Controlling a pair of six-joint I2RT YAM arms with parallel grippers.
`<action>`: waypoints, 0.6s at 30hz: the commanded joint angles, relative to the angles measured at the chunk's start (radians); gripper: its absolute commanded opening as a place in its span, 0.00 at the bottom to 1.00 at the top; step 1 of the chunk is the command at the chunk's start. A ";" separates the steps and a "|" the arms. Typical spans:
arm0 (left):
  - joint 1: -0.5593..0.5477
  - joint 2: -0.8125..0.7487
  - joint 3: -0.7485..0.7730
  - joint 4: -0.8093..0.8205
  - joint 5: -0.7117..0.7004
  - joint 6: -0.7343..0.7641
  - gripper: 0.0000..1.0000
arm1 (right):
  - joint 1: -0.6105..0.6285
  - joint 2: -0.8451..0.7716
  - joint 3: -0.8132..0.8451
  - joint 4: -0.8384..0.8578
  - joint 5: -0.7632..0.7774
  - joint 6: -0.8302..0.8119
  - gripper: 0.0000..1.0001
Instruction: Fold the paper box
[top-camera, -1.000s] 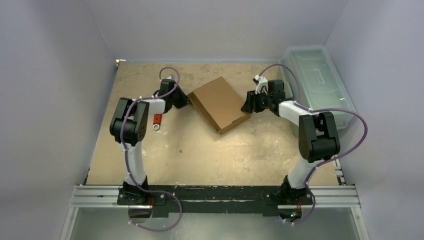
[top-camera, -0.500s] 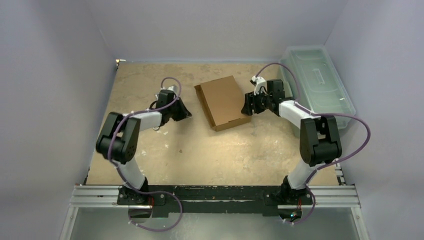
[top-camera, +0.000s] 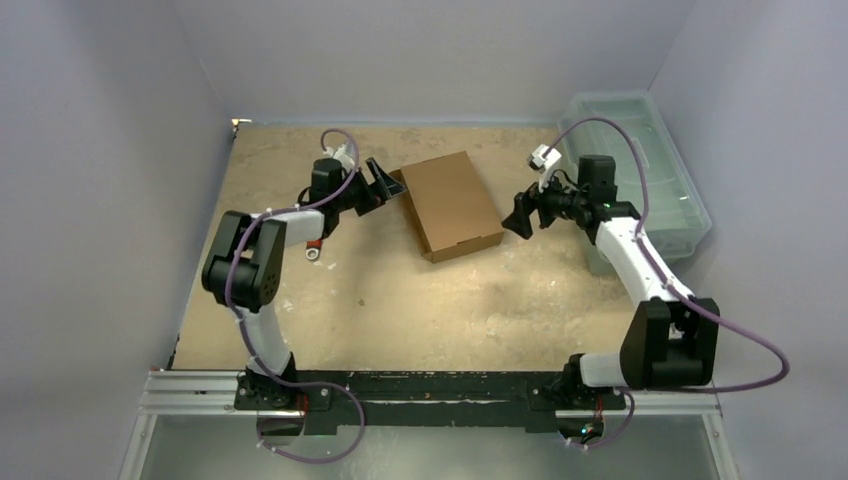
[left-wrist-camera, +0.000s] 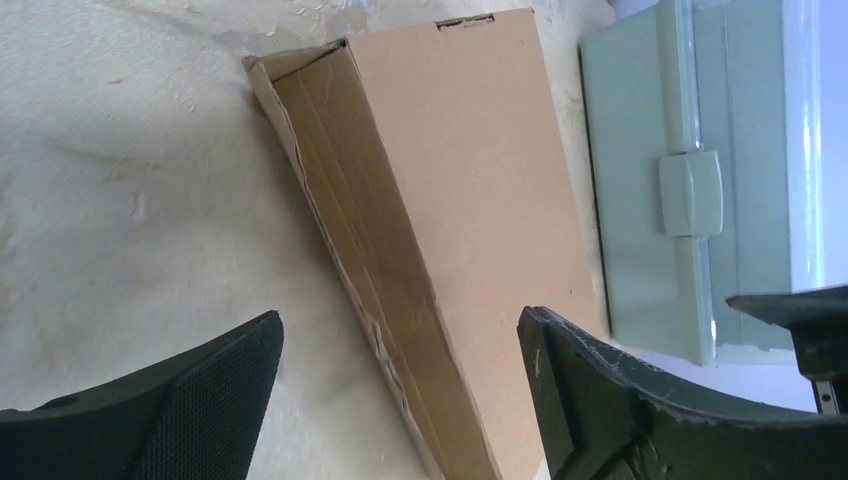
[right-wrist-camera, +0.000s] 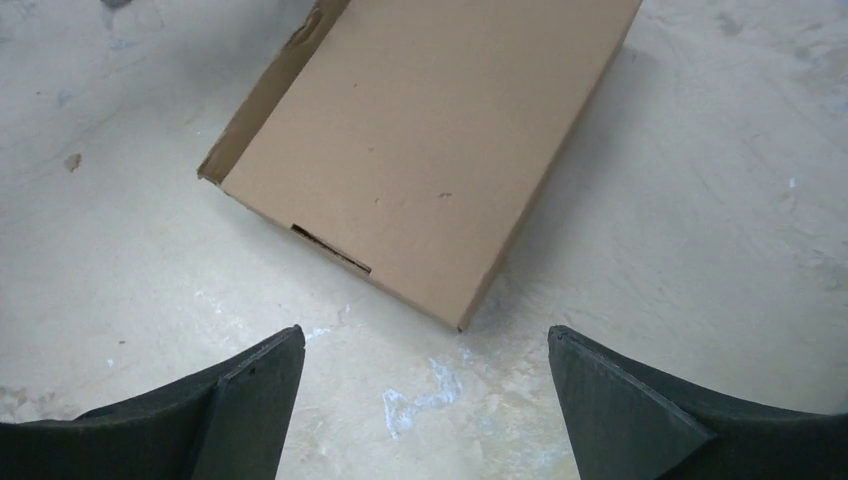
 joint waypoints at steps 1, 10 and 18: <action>0.003 0.124 0.103 0.133 0.106 -0.101 0.88 | -0.047 -0.063 -0.031 -0.026 -0.148 -0.079 0.95; 0.003 0.263 0.215 0.069 0.097 -0.132 0.87 | -0.050 -0.023 -0.016 -0.061 -0.161 -0.103 0.94; -0.006 0.315 0.203 0.135 0.127 -0.220 0.59 | -0.051 0.004 -0.009 -0.077 -0.163 -0.116 0.94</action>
